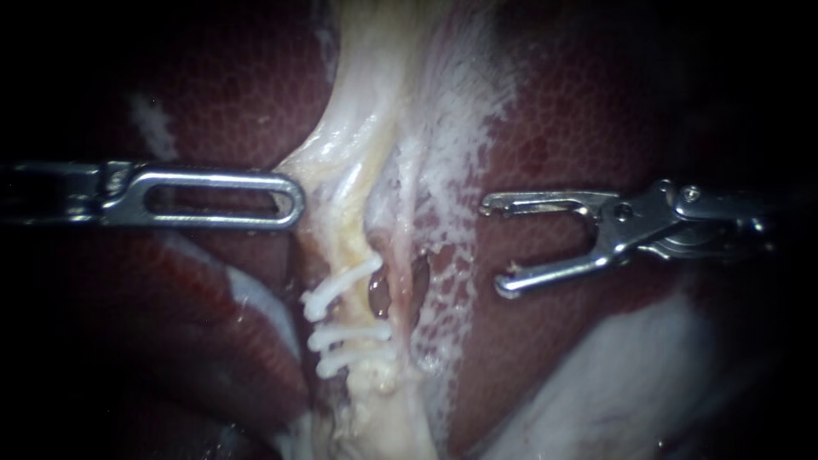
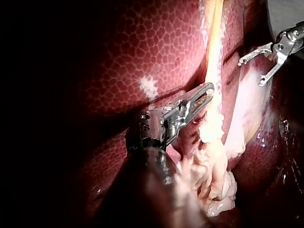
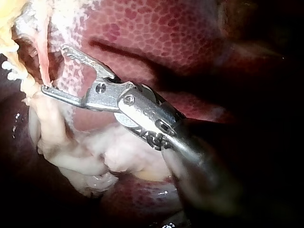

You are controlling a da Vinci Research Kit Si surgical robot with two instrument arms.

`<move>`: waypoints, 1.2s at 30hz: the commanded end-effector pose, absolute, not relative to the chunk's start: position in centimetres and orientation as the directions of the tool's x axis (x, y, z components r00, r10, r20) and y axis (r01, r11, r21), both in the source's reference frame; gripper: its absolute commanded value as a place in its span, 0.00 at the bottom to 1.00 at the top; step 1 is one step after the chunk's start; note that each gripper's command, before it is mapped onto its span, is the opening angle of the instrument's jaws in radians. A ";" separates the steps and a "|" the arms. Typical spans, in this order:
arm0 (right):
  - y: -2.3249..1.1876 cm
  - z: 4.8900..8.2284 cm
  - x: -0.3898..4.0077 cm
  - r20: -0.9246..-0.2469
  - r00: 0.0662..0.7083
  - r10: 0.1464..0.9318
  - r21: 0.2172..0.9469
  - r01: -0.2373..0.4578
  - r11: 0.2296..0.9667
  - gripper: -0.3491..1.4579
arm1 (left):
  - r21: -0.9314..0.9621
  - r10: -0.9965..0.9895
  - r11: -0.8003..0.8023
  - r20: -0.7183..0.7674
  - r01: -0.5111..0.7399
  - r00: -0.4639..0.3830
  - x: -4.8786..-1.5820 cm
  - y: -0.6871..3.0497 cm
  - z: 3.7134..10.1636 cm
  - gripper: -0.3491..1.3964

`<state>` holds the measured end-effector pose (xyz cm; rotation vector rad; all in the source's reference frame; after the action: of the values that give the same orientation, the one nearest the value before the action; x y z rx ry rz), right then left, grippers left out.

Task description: Going back third clip left tube

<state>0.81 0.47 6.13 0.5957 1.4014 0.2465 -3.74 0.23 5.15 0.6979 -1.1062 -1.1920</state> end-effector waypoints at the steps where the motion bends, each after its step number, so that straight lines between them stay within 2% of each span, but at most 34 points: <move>1: 0.46 6.10 0.82 -0.847 0.172 0.502 0.528 0.182 0.829 0.52 | 0.891 -0.956 0.270 0.294 0.365 -0.011 -3.74 0.23 5.15 0.00; 17: 0.40 6.05 0.80 -0.848 0.172 0.501 0.527 0.183 0.830 0.52 | 0.890 -0.955 0.273 0.297 0.366 -0.011 -3.76 0.26 5.32 0.00; 36: 0.38 6.03 0.79 -0.848 0.172 0.501 0.527 0.184 0.830 0.52 | 0.885 -0.952 0.282 0.305 0.370 -0.003 -4.07 0.14 5.68 0.00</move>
<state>0.79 0.38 6.02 0.5980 1.4029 0.2449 -4.07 0.14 5.68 0.6879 -1.1034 -1.1813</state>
